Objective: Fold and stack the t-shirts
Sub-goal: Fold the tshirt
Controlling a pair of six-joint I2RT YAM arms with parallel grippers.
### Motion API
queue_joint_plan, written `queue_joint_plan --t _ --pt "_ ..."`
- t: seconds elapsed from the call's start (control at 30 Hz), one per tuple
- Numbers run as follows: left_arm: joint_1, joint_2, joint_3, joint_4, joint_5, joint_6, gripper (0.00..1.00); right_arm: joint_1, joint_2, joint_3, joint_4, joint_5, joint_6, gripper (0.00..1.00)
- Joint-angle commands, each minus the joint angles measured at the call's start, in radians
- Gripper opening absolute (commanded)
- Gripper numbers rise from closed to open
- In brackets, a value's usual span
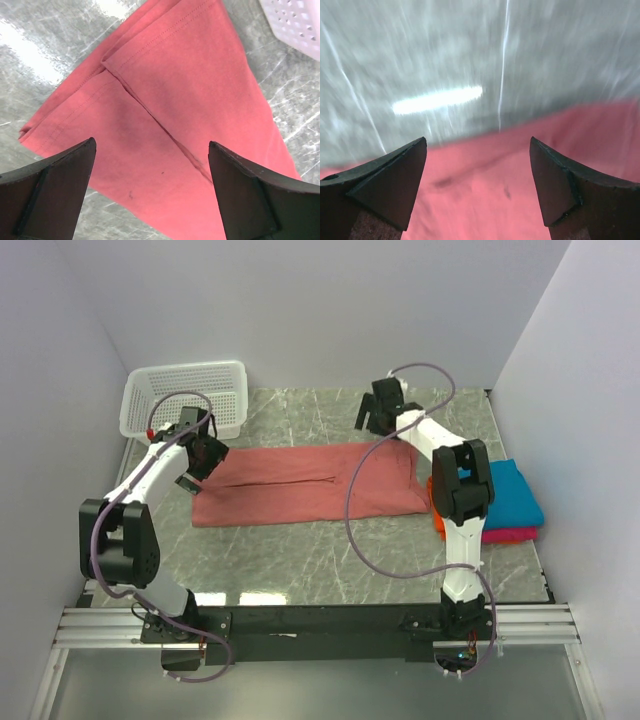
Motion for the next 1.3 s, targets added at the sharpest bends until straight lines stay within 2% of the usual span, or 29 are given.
queue_joint_plan --t 0.0,0.1,0.2,0.33,0.43,0.53,0.67,0.8,1.03,1.2,1.27 --pt "-0.003 -0.063 0.004 -0.015 -0.033 0.024 0.99 -0.010 -0.016 0.134 0.021 0.034 -0.042 0.89" --pt "-0.003 -0.066 0.001 0.020 0.005 0.053 0.99 -0.010 -0.093 0.082 -0.003 0.016 -0.059 0.89" --pt "-0.007 -0.034 0.016 0.068 0.048 0.098 0.99 -0.008 -0.221 -0.089 -0.014 -0.020 -0.018 0.90" --pt "-0.010 0.052 0.059 0.086 0.067 0.115 0.99 0.012 -0.402 -0.399 -0.017 -0.133 0.065 0.90" --pt "-0.010 0.125 0.088 0.111 0.082 0.105 0.99 0.027 -0.479 -0.530 -0.043 -0.173 0.104 0.90" --pt "-0.010 0.182 0.090 0.131 0.115 0.107 0.99 0.032 -0.530 -0.628 -0.021 -0.230 0.128 0.90" --pt "-0.012 0.207 0.035 0.147 0.121 0.101 0.99 0.032 -0.513 -0.670 -0.007 -0.262 0.142 0.90" --pt "-0.010 0.188 -0.066 0.152 0.110 0.086 0.99 0.030 -0.421 -0.613 -0.023 -0.262 0.119 0.90" --pt "-0.047 0.080 -0.240 0.152 0.182 0.061 0.99 -0.008 -0.188 -0.336 -0.119 -0.283 0.015 0.90" --pt "-0.177 -0.040 -0.387 0.121 0.242 0.000 0.99 -0.046 -0.039 -0.133 -0.196 -0.400 -0.158 0.90" --pt "-0.254 -0.084 -0.432 0.124 0.301 -0.045 0.99 -0.050 0.063 0.024 -0.252 -0.408 -0.227 0.90"
